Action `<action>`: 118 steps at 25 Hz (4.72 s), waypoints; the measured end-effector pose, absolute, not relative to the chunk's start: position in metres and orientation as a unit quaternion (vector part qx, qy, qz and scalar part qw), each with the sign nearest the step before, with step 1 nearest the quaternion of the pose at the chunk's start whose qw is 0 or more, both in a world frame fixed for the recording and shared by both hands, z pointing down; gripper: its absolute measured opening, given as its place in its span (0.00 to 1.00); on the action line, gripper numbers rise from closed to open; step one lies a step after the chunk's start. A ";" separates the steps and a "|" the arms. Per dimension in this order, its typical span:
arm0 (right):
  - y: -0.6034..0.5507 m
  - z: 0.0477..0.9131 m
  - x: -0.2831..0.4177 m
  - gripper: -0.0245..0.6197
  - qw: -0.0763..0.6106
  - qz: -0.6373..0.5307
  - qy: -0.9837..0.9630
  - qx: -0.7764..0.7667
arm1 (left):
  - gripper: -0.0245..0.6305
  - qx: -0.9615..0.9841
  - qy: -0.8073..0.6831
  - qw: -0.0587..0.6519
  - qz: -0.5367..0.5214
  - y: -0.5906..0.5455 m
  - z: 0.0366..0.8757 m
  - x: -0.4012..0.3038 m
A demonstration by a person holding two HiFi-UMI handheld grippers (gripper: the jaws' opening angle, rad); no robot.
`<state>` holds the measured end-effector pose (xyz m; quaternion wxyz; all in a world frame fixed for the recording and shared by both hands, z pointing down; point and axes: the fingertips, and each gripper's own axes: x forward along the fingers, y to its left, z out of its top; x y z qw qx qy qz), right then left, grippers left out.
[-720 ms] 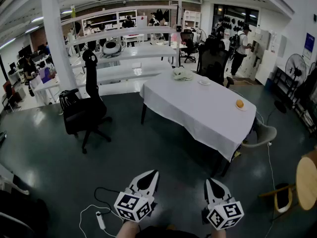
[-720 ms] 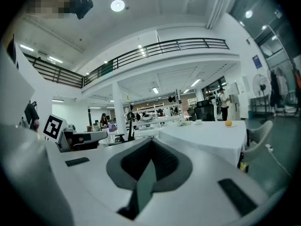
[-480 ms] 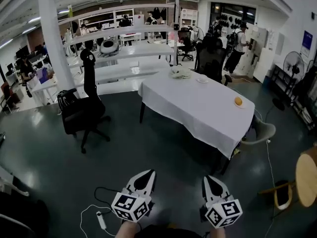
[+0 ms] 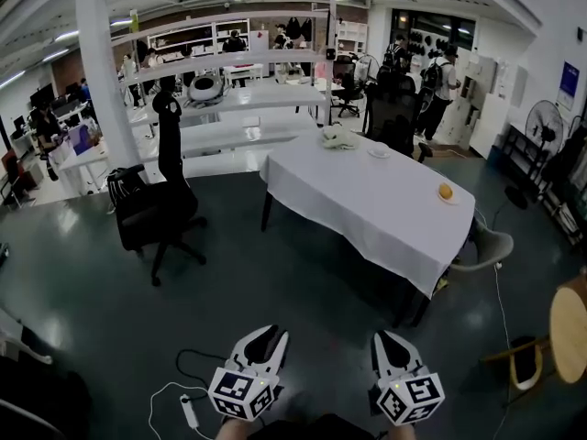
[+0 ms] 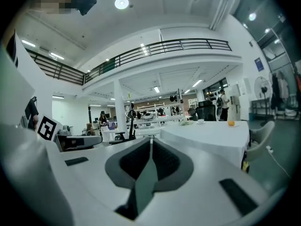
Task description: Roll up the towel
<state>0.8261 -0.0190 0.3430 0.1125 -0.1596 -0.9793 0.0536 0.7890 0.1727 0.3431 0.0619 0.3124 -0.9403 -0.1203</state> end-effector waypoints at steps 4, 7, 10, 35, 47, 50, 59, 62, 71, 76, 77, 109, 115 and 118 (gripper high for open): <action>-0.002 0.349 0.822 0.46 0.121 0.085 -0.974 -0.173 | 0.62 0.306 -0.938 0.068 -0.145 0.188 0.348 0.788; 0.000 0.350 0.813 0.56 0.122 0.101 -0.972 -0.173 | 0.63 0.290 -0.943 0.062 -0.150 0.203 0.350 0.781; 0.005 0.353 0.797 0.56 0.121 0.102 -0.971 -0.178 | 0.63 0.280 -0.947 0.063 -0.142 0.218 0.355 0.768; -0.058 0.325 0.481 0.54 0.096 0.059 -0.968 -0.223 | 0.63 0.232 -0.963 0.032 -0.133 0.183 0.334 0.476; -0.062 0.341 0.429 0.54 0.106 0.070 -0.962 -0.242 | 0.63 0.210 -0.967 0.047 -0.135 0.173 0.352 0.437; -0.059 0.350 0.427 0.54 0.115 0.076 -0.960 -0.242 | 0.63 0.204 -0.968 0.055 -0.135 0.176 0.362 0.439; -0.064 0.366 0.411 0.54 0.129 0.085 -0.960 -0.234 | 0.63 0.202 -0.967 0.067 -0.139 0.178 0.374 0.416; -0.065 0.362 0.391 0.54 0.127 0.082 -0.962 -0.226 | 0.63 0.207 -0.966 0.068 -0.140 0.178 0.375 0.393; -0.050 0.347 0.296 0.54 0.117 0.082 -0.967 -0.213 | 0.63 0.224 -0.964 0.057 -0.131 0.194 0.354 0.290; -0.038 0.333 0.237 0.54 0.106 0.074 -0.970 -0.207 | 0.63 0.230 -0.963 0.045 -0.130 0.208 0.341 0.226; -0.036 0.332 0.227 0.54 0.105 0.074 -0.970 -0.206 | 0.63 0.233 -0.963 0.044 -0.129 0.210 0.339 0.215; 0.022 0.389 0.130 0.54 0.153 0.087 -0.967 -0.182 | 0.63 0.235 -0.958 0.091 -0.135 0.275 0.394 0.119; 0.020 0.398 0.103 0.54 0.156 0.089 -0.966 -0.188 | 0.63 0.228 -0.960 0.094 -0.133 0.276 0.399 0.092; 0.010 0.395 0.075 0.54 0.150 0.086 -0.968 -0.181 | 0.63 0.234 -0.959 0.089 -0.132 0.266 0.397 0.064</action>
